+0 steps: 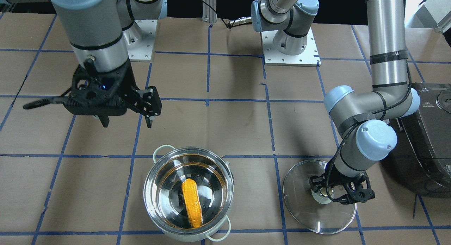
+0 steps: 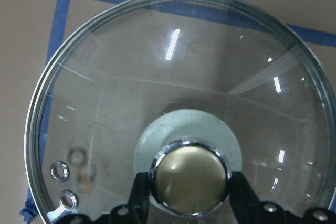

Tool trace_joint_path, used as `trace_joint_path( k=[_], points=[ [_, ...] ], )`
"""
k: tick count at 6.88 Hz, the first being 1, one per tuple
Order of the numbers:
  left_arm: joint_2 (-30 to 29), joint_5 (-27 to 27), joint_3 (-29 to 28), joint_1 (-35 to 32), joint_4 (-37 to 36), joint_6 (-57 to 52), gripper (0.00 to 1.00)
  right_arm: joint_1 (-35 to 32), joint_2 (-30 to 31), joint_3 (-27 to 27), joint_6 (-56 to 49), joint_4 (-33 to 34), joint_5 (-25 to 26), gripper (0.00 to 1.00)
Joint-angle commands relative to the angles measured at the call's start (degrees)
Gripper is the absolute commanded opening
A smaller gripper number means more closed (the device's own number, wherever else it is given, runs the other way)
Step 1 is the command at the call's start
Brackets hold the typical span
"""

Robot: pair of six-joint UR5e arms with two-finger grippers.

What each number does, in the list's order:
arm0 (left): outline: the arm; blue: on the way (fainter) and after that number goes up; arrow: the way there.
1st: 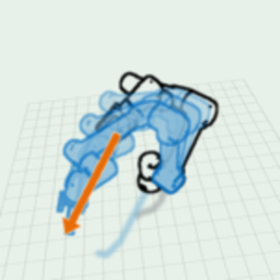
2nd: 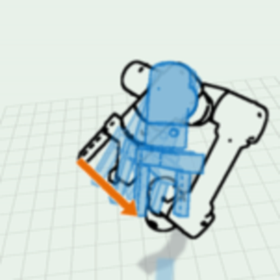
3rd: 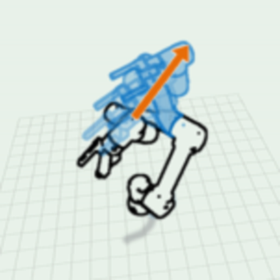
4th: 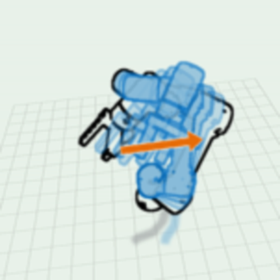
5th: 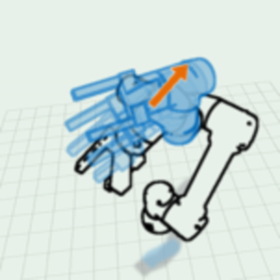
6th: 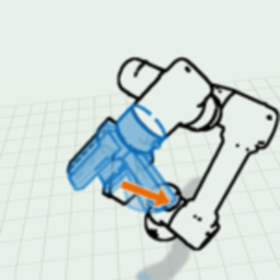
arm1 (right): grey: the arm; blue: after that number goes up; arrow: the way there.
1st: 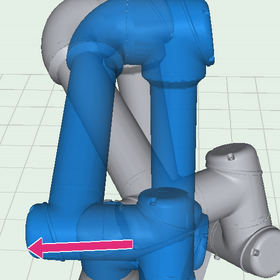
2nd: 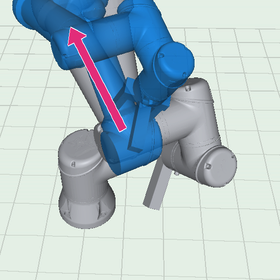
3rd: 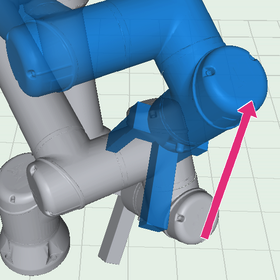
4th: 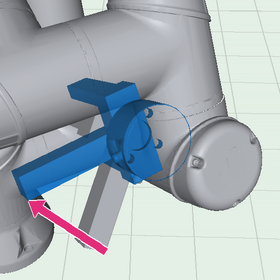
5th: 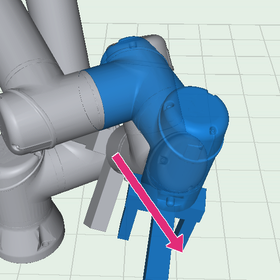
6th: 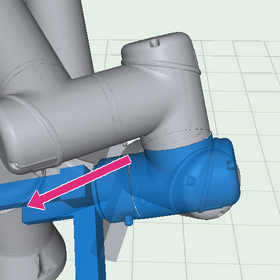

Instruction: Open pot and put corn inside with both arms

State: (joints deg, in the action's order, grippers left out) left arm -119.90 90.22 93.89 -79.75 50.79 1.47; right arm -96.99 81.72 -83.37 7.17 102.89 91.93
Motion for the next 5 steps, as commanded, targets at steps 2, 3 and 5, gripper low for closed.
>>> trace_joint_path(
  k=[2,3,5],
  points=[
    [13.23,1.96,-3.43,-0.58,26.77,0.2,1.0,-0.39,2.83,-2.33,-0.93,-0.32,-1.13,1.0],
    [17.99,4.93,-7.63,-0.85,37.43,0.2,1.0,-0.31,2.65,-2.5,-1.19,-0.32,-1.05,1.0],
    [21.9,4.18,-12.06,-1.29,44.84,-1.63,1.0,0.13,3.44,-3.2,-1.2,-1.8,-0.61,1.0]
  ],
)
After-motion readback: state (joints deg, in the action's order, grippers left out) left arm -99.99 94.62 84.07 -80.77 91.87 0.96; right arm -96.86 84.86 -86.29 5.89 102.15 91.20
